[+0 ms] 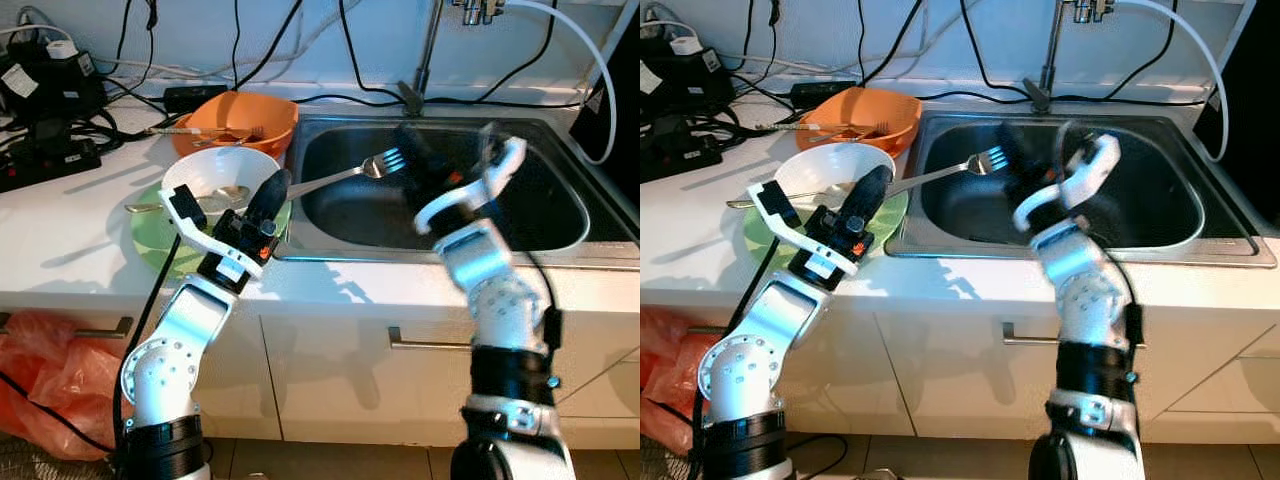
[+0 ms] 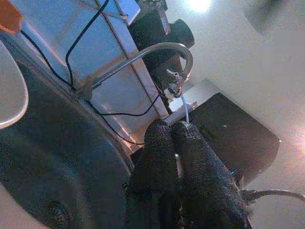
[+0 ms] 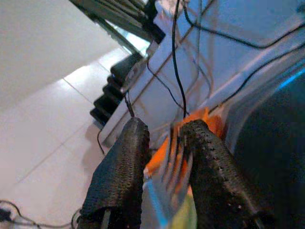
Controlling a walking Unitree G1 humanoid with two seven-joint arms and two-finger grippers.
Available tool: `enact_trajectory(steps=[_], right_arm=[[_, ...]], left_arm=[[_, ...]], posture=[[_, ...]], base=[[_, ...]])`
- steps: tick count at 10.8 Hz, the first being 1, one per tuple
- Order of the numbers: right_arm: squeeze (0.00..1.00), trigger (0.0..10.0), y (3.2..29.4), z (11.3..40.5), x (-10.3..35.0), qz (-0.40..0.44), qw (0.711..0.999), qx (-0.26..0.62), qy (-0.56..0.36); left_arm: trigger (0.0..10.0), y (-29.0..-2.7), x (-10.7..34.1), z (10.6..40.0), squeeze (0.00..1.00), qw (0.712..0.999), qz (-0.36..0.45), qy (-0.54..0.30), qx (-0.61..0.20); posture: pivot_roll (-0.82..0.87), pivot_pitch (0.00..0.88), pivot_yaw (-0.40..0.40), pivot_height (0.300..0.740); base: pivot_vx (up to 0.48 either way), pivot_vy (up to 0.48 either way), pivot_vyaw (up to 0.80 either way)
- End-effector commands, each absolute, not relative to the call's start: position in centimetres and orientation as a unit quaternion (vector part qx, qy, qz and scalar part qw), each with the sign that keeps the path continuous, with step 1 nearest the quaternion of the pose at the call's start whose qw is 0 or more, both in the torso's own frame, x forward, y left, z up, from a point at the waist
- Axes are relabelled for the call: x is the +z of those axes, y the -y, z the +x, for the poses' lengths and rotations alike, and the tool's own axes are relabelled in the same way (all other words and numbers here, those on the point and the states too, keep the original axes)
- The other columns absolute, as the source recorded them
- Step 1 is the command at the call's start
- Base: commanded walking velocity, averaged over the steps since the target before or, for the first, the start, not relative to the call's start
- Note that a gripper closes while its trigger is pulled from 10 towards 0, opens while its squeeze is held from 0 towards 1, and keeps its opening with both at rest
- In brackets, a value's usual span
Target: Kitchen organization
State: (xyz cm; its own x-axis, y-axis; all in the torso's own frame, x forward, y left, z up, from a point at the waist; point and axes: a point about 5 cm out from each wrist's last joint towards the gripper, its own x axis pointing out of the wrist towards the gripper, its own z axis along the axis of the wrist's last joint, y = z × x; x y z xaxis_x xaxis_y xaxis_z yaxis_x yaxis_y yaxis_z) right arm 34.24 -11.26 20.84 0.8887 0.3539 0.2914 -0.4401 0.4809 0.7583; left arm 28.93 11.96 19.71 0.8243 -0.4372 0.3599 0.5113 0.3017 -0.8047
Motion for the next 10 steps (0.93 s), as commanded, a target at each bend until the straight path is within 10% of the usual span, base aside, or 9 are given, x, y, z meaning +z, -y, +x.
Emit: enact_trajectory(steps=[1, 2, 3, 4, 5, 10], right_arm=[[0.04, 10.0, 10.59, 34.19, 20.56, 0.441, 0.864, 0.240, 0.034], [1.00, 10.0, 10.27, 34.06, 20.51, 0.442, 0.862, 0.248, 0.031], [1.00, 10.0, 10.08, 33.97, 20.40, 0.437, 0.863, 0.251, 0.028], [0.07, 10.0, 10.12, 33.96, 20.35, 0.439, 0.863, 0.250, 0.029], [0.00, 0.0, 10.37, 34.03, 20.42, 0.451, 0.858, 0.245, 0.036], [0.00, 0.0, 10.60, 34.09, 20.78, 0.462, 0.852, 0.244, 0.043]], left_arm=[[0.0, -11.73, 20.12, 29.13, 0.00, 0.803, -0.514, 0.039, -0.299], [0.0, -11.68, 20.10, 29.11, 0.00, 0.803, -0.514, 0.038, -0.299], [0.0, -11.57, 20.09, 29.04, 0.00, 0.802, -0.513, 0.037, -0.302], [0.0, -11.49, 19.93, 28.96, 0.00, 0.803, -0.514, 0.034, -0.301], [0.0, -11.45, 19.77, 28.89, 0.00, 0.803, -0.513, 0.032, -0.301], [0.0, -11.54, 19.34, 28.99, 0.00, 0.808, -0.510, 0.027, -0.294]], posture=[[0.11, 0.019, 0.021, 0.740], [0.10, 0.022, 0.021, 0.740], [0.10, 0.023, 0.021, 0.740], [0.11, 0.024, 0.019, 0.740], [0.11, 0.024, 0.018, 0.740], [0.10, 0.020, 0.016, 0.740]], base=[[0.000, 0.000, 0.00], [0.000, 0.000, 0.00], [0.000, 0.000, 0.00], [0.000, 0.000, 0.00], [0.000, 0.000, 0.00], [0.000, 0.000, 0.00]])
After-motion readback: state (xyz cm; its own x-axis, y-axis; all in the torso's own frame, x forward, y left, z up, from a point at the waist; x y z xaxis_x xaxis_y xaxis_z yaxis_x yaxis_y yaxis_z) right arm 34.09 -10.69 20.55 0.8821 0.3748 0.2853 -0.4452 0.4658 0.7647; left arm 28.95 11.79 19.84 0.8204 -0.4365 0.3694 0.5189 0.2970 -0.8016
